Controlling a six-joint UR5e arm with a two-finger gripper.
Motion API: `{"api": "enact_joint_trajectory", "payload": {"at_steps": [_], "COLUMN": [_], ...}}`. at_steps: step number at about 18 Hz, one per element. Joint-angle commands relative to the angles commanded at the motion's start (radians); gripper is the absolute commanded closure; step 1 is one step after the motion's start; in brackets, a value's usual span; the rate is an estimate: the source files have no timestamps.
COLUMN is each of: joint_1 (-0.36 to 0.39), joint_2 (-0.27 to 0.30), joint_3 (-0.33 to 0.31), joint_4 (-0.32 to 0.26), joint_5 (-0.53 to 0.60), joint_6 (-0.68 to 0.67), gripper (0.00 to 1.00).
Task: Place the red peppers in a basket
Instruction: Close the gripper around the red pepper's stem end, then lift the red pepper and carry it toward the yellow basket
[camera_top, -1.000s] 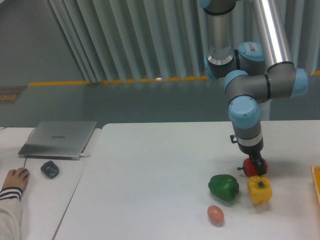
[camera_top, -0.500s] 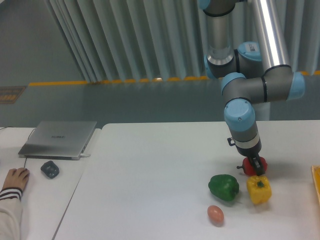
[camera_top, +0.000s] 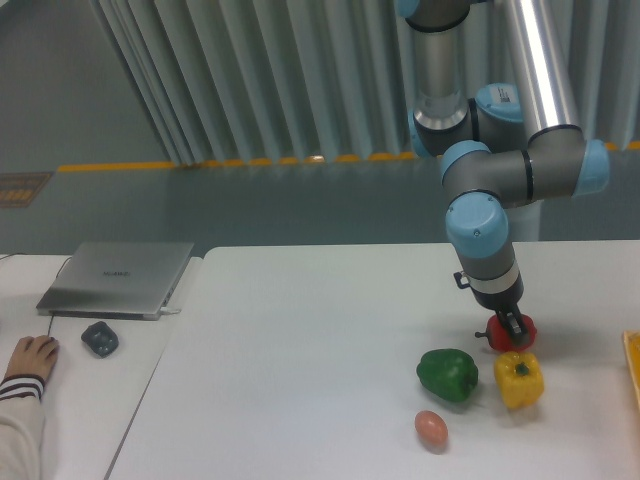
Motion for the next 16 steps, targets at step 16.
{"api": "enact_joint_trajectory", "payload": {"at_steps": [16], "joint_1": [0.123], "joint_2": [0.049], "joint_3": [0.225], "joint_4": [-0.095], "joint_5": [-0.067], "joint_6": [0.089], "gripper": [0.63]}}
